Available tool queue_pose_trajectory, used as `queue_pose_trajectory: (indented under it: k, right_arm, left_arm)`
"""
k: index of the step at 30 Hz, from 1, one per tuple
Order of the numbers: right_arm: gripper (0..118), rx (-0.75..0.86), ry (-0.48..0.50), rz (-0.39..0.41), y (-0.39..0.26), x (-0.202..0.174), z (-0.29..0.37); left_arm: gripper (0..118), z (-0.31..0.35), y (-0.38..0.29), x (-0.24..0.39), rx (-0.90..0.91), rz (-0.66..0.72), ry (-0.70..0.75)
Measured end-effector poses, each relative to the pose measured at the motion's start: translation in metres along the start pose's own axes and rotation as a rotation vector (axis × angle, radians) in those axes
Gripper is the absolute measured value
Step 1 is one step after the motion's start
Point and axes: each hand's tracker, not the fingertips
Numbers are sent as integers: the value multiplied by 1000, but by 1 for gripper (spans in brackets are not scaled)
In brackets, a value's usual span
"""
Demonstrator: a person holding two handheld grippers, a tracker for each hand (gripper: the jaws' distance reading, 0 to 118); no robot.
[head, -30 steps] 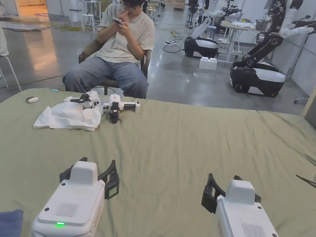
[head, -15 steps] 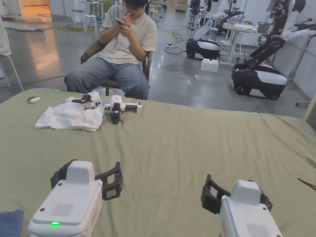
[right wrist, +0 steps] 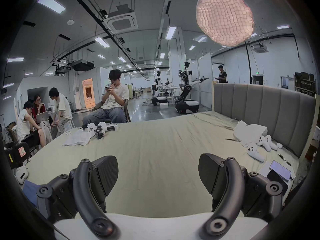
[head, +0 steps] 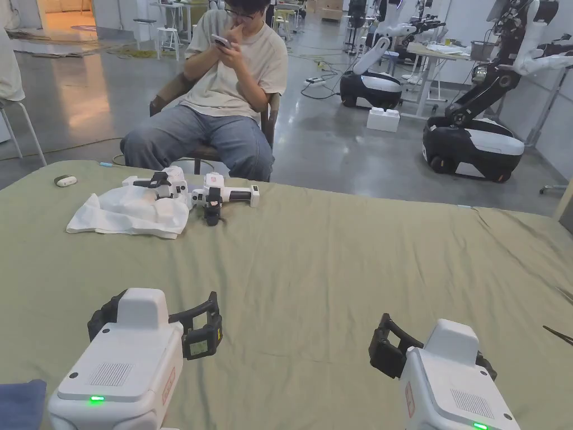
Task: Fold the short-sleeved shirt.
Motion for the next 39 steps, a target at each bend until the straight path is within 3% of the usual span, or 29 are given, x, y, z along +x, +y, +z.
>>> queue_pose_trajectory:
  k: [7, 13, 20, 39]
  right_arm:
    - [97, -48, -22, 8, 0, -2, -5]
    - [98, -90, -7, -61, 8, 1, -8]
    - [98, -114, -24, -71, 13, 4, -15]
    - [101, -89, -34, 22, 12, 1, -17]
  left_arm:
    - [108, -2, -3, 5, 36, -25, 10]
    - [108, -4, -1, 5, 53, -8, 4]
    - [108, -6, 3, 2, 62, -14, 9]
    - [108, -7, 4, 1, 50, -71, 2]
